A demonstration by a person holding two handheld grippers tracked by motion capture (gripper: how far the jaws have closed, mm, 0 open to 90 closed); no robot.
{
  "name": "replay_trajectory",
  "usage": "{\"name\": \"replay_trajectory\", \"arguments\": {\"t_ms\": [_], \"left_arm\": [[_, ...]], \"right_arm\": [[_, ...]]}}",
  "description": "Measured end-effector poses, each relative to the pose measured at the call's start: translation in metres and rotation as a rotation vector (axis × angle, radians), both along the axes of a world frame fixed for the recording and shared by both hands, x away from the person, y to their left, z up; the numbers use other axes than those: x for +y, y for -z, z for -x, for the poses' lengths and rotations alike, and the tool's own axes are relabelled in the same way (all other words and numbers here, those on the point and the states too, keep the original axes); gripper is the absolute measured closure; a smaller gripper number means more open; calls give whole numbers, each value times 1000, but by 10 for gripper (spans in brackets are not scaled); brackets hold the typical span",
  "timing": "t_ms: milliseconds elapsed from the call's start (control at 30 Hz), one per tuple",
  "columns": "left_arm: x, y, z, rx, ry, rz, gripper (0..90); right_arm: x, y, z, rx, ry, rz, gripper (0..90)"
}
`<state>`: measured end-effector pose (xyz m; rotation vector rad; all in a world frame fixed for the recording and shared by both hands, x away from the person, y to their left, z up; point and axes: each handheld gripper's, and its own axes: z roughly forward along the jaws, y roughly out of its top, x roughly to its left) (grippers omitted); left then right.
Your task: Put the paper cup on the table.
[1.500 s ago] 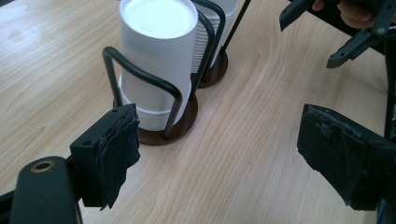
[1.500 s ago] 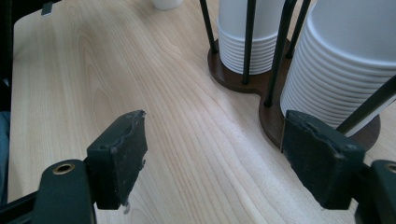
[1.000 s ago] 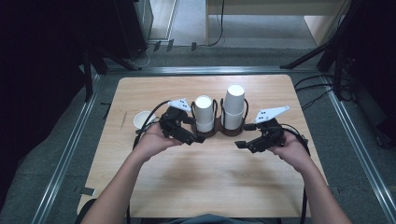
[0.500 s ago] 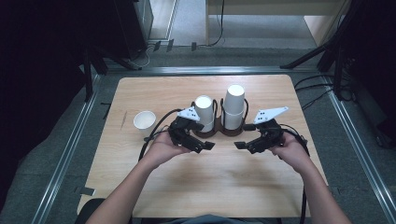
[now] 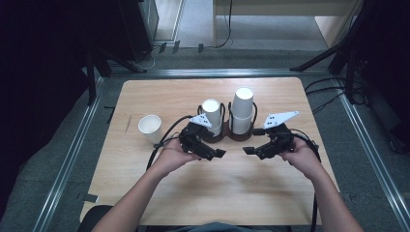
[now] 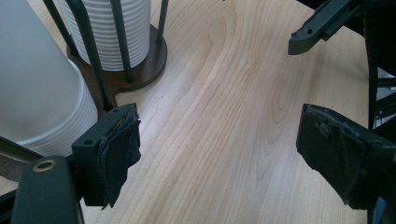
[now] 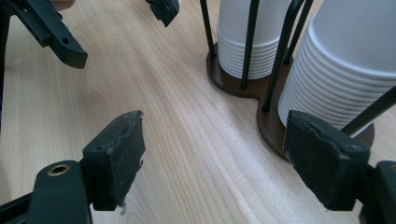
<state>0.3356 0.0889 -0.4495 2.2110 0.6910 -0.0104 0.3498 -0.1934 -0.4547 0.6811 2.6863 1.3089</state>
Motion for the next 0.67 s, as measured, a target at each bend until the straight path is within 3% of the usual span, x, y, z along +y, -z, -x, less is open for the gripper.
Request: {"name": "replay_trajectory", "arguments": {"t_ms": [667], "left_arm": [[-3, 2, 0, -23, -2, -28, 138]], "right_arm": [[-2, 1, 2, -9, -1, 8, 207]]}}
